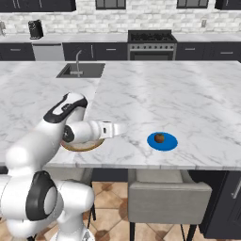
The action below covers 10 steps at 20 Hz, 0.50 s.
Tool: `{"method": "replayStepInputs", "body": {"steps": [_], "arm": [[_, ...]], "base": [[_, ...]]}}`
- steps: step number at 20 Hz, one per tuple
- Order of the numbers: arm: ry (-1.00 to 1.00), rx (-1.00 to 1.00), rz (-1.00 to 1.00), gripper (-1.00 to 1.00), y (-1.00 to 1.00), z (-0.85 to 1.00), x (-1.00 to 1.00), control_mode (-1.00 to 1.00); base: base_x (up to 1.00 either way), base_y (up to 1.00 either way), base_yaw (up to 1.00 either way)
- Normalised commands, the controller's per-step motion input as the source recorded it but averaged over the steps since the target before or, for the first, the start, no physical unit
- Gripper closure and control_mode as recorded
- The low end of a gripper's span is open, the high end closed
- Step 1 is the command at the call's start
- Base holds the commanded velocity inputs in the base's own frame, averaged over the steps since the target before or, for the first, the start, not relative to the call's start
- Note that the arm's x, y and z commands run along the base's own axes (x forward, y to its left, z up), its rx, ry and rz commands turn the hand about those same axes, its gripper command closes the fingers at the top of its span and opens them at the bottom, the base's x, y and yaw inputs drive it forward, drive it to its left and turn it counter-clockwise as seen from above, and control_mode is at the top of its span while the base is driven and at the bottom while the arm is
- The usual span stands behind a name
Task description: Take the smaller bowl and place it next to the appetizer plate on the dining counter , and place the larger bowl next to the plate with cooked food.
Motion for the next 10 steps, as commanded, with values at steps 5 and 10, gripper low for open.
{"method": "replayStepInputs", "body": {"steps": [5,10], "arm": [[0.58,-0.80,0.00,-1.00,-0.24,0.37,-0.30,-1.00],[0.70,-0.94,0.00,-1.00,-0.08,0.01,-0.31,-1.00]], "base": [[0.00,0.00,0.00],[0.00,0.00,0.00]]}}
